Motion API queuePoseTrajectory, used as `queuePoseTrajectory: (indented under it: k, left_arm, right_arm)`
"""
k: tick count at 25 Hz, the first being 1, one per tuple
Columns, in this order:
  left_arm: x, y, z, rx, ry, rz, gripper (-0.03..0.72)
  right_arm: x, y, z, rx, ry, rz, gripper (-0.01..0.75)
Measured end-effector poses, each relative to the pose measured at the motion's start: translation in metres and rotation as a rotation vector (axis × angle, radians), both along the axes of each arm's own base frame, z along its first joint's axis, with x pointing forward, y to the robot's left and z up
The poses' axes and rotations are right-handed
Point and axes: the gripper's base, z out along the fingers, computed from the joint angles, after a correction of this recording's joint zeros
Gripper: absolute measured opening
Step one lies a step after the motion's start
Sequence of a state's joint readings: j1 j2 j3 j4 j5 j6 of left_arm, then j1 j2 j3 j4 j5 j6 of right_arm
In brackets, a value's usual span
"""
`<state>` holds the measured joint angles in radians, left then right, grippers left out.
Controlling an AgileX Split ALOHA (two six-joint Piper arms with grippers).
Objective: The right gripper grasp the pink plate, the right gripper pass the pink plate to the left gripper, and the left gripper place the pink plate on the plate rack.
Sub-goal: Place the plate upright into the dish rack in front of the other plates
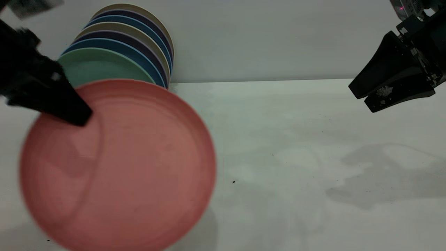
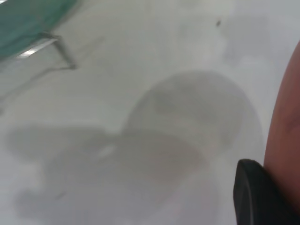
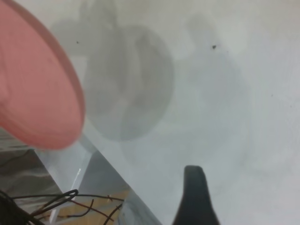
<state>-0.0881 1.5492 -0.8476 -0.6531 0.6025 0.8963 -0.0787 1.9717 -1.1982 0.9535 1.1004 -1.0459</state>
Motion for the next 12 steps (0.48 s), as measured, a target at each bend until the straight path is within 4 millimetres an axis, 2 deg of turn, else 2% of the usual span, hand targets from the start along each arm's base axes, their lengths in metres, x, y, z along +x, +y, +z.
queuePoseTrajectory:
  k: [5,12]
  left_arm:
    - [0.008,0.011,0.025,0.188,-0.027,-0.148,0.054]
    - [0.027,0.027,0.054,0.43,-0.143,-0.268,0.054]
  right_arm:
    - [0.0,0.0,0.0,0.001,0.003,0.003,0.591]
    - [0.0,0.0,0.0,0.001,0.008,-0.001,0.591]
